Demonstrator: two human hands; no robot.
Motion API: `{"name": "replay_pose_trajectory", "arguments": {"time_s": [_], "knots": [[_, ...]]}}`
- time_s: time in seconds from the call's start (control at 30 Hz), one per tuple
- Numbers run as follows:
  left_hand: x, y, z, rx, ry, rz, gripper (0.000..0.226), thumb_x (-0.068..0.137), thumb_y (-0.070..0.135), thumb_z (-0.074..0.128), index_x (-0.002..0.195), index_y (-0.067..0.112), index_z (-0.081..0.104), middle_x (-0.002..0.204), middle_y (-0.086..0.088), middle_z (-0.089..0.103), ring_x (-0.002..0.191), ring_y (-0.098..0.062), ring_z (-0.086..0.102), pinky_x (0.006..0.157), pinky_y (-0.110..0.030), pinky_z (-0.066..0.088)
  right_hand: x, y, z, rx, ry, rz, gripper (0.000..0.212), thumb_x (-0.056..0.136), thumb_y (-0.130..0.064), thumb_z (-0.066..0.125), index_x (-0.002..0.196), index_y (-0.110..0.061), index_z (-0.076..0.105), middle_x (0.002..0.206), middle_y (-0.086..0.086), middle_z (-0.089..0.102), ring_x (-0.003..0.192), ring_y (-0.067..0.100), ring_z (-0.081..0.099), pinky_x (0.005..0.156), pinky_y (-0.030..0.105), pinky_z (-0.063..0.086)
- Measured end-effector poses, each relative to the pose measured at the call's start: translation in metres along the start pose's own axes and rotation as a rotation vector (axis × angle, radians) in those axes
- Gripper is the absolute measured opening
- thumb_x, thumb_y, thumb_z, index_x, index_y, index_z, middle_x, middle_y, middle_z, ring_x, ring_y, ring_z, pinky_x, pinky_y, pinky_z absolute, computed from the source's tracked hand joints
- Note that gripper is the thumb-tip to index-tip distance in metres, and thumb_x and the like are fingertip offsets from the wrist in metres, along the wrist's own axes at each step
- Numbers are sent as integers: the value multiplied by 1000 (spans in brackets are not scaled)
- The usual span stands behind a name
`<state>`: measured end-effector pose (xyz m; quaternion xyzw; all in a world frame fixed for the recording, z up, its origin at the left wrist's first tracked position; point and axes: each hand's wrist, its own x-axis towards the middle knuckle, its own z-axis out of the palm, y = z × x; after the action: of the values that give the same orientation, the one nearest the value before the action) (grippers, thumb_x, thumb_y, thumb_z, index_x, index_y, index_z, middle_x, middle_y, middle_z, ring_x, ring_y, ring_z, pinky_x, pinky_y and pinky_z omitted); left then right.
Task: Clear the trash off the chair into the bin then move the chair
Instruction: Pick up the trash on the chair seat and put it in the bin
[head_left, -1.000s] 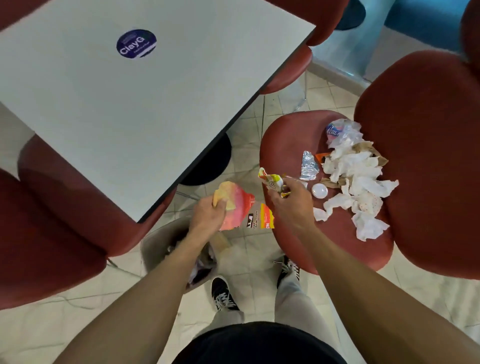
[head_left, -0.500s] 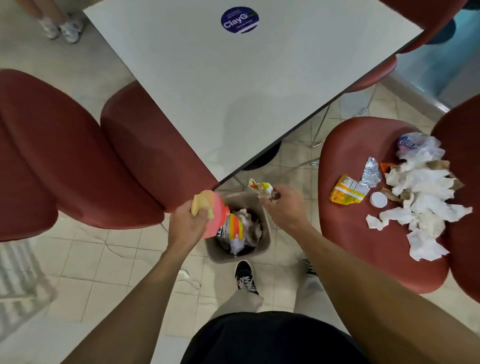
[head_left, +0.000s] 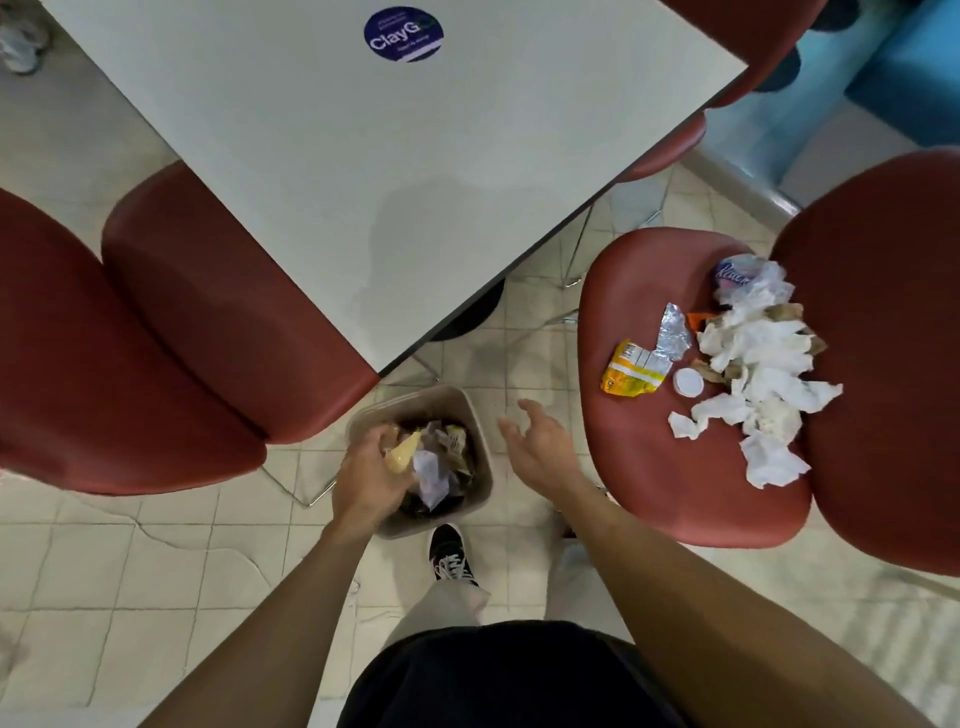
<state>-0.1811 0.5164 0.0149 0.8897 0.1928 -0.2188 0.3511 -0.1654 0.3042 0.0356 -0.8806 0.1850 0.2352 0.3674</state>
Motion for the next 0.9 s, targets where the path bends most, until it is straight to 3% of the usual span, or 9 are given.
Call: {"name": "replay_pose_trajectory", "arguments": {"time_s": [0.1, 0.2, 0.3, 0.47, 0.7, 0.9], "knots": [[3, 12, 16, 86, -52, -17, 79, 62, 27, 84, 132, 31, 46, 126, -1, 58, 110, -27, 58, 86, -40, 50, 8, 26, -30, 18, 48, 100, 54, 96, -47, 44, 142, -19, 36, 116, 20, 63, 114, 35, 56, 95, 41, 41], [6, 30, 33, 160, -49, 21, 82, 61, 31, 85, 133, 27, 46, 131, -1, 54, 118, -25, 53, 95, -39, 47, 13, 52, -60, 55, 106, 155, 52, 97, -42, 46, 141, -17, 39, 132, 18, 55, 124, 36, 49, 99, 40, 38], [9, 54, 52, 253, -71, 37, 88, 59, 38, 88, 134, 27, 45, 130, -3, 51, 122, -26, 48, 98, -42, 44, 17, 77, -86, 119, 146, 188, 50, 96, -43, 47, 138, -17, 42, 134, 15, 55, 125, 35, 49, 101, 41, 38], [17, 106, 94, 328, -120, 106, 72, 65, 39, 85, 127, 28, 51, 128, -2, 54, 118, -26, 50, 91, -38, 44, 29, 125, -123, 150, 147, 231, 51, 95, -36, 53, 138, -12, 41, 130, 18, 57, 121, 36, 52, 98, 40, 42], [36, 185, 183, 330, -219, 150, 68, 72, 36, 80, 133, 30, 50, 133, -2, 54, 121, -26, 49, 96, -40, 47, 74, 196, -170, 107, 56, 270, 59, 87, -27, 62, 140, -13, 41, 137, 13, 51, 124, 29, 51, 102, 40, 43], [71, 256, 265, 378, -259, 280, 55, 79, 29, 75, 130, 28, 54, 123, -4, 56, 117, -22, 52, 95, -36, 45, 136, 243, -195, 21, 20, 220, 46, 85, -23, 57, 130, -17, 48, 122, 11, 51, 112, 30, 54, 89, 39, 46]]}}
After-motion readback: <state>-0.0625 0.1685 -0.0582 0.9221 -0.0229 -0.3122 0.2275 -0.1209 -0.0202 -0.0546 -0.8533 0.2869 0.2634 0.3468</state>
